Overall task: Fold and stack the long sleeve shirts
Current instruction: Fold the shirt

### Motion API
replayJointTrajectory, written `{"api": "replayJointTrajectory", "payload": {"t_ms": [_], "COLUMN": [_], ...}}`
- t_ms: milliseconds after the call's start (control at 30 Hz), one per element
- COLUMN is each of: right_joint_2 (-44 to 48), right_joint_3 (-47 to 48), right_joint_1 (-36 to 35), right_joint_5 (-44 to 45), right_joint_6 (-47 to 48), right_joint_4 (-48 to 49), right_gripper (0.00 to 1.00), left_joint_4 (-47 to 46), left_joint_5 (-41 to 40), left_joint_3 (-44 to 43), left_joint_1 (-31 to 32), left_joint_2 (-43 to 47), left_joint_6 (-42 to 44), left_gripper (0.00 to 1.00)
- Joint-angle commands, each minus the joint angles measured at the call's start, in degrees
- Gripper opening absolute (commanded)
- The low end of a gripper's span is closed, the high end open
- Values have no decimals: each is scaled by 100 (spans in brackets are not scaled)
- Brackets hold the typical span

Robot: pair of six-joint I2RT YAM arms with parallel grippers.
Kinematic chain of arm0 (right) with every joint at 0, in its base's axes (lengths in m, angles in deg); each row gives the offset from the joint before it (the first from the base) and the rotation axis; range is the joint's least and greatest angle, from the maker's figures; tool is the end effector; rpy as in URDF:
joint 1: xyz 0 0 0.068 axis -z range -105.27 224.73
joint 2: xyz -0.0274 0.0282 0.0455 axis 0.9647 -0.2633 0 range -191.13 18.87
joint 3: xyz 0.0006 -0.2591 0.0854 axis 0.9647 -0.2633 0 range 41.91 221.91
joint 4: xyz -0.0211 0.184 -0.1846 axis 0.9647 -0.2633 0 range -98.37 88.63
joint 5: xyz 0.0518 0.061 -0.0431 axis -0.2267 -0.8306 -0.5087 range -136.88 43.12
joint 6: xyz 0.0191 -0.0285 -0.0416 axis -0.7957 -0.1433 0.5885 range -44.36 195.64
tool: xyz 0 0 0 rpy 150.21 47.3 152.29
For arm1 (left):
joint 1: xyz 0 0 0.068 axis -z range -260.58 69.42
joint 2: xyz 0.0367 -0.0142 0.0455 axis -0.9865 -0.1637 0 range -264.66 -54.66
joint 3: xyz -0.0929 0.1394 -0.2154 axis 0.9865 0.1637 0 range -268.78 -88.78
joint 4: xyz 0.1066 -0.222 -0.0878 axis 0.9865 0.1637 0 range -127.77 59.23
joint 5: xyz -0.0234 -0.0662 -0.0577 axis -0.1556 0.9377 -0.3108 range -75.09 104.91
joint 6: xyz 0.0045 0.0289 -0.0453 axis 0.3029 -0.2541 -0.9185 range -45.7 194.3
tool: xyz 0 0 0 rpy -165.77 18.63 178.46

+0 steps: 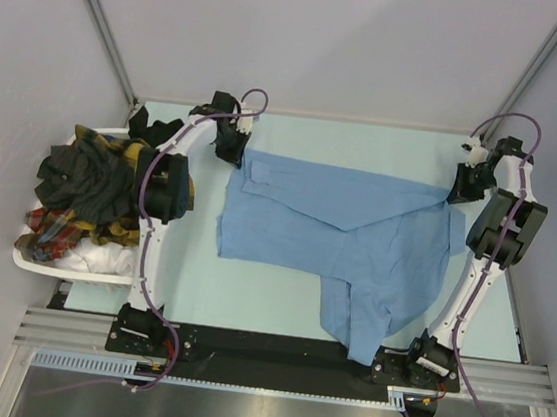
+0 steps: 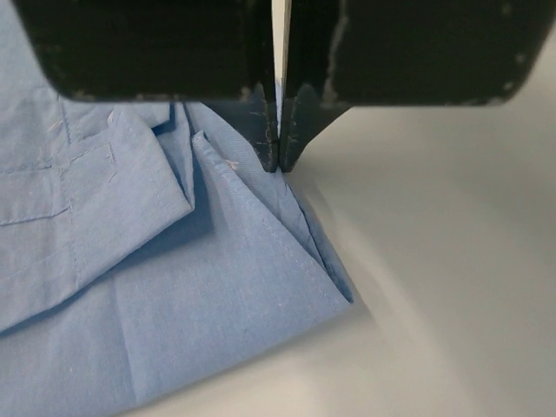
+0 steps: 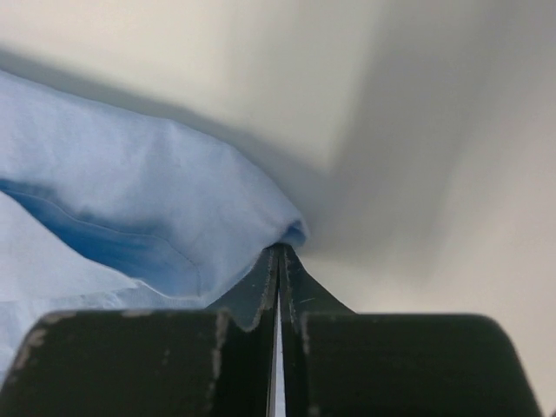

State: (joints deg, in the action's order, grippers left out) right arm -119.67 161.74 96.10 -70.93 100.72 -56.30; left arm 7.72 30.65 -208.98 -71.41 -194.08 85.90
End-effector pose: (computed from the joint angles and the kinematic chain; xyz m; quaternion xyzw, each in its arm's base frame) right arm 0.4701 -0.1683 0.1643 -0.0610 0.9667 0.1347 0.2091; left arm 0.5097 -0.0921 0.1634 0.2037 0.9453 -0.1290 0.2196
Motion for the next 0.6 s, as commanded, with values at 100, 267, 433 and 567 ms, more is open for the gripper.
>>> {"api": "replayJointTrajectory", "payload": {"t_ms": [100, 267, 433, 567], "right_joint_2": [-50, -304, -297, 465], "right_joint_3": [233, 681, 1131, 779], "right_joint_1": [-361, -502, -458, -238], "right_joint_5": [14, 120, 243, -54], "right_joint_6": [-108, -249, -83, 347], "right_joint_4": [589, 870, 616, 450], "right_gripper": [0, 0, 8, 46], "left_joint_4": [-5, -32, -75, -278], "left_joint_5": [-133, -178, 479, 886], "left_joint_3": [-100, -56, 58, 671], "left_joint_1": [-363, -433, -425, -381], "left_joint_2": [133, 204, 493, 1352], "left_joint_6": [-61, 9, 106, 448], "left_gripper": [0, 0, 29, 47]}}
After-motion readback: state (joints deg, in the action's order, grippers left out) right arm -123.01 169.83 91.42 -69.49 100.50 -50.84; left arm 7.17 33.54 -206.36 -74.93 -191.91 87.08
